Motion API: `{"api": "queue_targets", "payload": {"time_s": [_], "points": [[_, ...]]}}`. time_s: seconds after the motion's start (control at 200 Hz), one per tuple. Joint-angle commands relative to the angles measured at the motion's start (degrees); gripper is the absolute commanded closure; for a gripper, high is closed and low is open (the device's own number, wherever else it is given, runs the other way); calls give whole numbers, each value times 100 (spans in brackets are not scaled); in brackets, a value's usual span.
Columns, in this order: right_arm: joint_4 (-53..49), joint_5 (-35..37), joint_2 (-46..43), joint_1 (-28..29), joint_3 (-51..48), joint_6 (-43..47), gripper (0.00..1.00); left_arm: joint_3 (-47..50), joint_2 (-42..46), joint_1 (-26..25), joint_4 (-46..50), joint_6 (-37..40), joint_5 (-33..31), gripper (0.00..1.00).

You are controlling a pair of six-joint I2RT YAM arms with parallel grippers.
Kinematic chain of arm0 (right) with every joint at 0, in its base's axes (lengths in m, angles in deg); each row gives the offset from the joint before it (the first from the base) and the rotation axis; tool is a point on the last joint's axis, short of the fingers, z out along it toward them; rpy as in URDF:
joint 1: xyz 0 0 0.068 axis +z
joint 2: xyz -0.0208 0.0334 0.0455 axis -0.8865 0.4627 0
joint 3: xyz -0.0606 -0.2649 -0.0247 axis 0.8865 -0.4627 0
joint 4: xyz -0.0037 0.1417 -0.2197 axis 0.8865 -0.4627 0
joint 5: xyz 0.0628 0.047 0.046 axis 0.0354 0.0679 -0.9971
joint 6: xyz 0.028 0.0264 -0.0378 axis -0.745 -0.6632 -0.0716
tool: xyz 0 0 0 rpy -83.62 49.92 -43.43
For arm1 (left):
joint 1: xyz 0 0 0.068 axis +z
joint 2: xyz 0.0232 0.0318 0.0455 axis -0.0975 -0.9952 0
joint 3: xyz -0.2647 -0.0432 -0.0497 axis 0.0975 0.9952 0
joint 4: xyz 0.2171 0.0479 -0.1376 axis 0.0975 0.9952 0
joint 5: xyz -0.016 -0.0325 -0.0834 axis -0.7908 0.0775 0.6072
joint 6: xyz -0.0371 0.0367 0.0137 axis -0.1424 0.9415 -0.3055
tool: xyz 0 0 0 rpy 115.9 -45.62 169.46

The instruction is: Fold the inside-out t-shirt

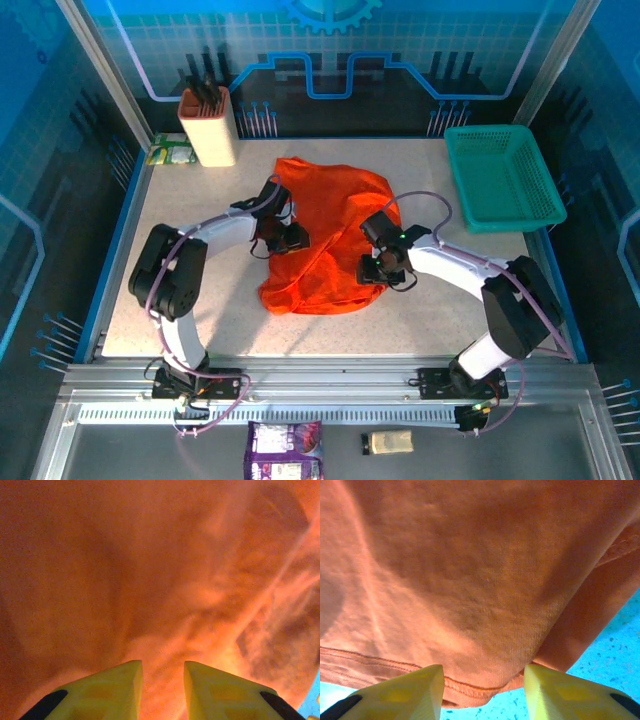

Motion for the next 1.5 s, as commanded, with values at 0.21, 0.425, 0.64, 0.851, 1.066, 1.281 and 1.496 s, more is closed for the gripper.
{"api": "queue_targets", "payload": {"time_s": [0.21, 0.425, 0.64, 0.851, 1.066, 1.281, 1.496], "points": [[188, 116, 409, 63, -48, -419, 56, -385, -594, 479, 188, 164, 10, 73], [2, 427, 466, 50, -20, -525, 63, -232, -674, 710, 200, 137, -82, 73], [32, 450, 492, -172, 17, -362, 88, -43, -573, 844, 214, 94, -183, 73], [-1, 433, 421, -752, 255, 209, 100, 311, -164, 856, -14, -148, 3, 73], [-324, 477, 202, -1211, 611, 619, 100, 423, 417, 572, -64, -205, 137, 70], [-420, 216, -283, -1205, 359, 471, 100, 164, 796, 295, 128, -27, 125, 67], [-538, 182, -555, -1141, 49, 297, 63, -228, 905, -67, 382, 222, 68, 66]]}}
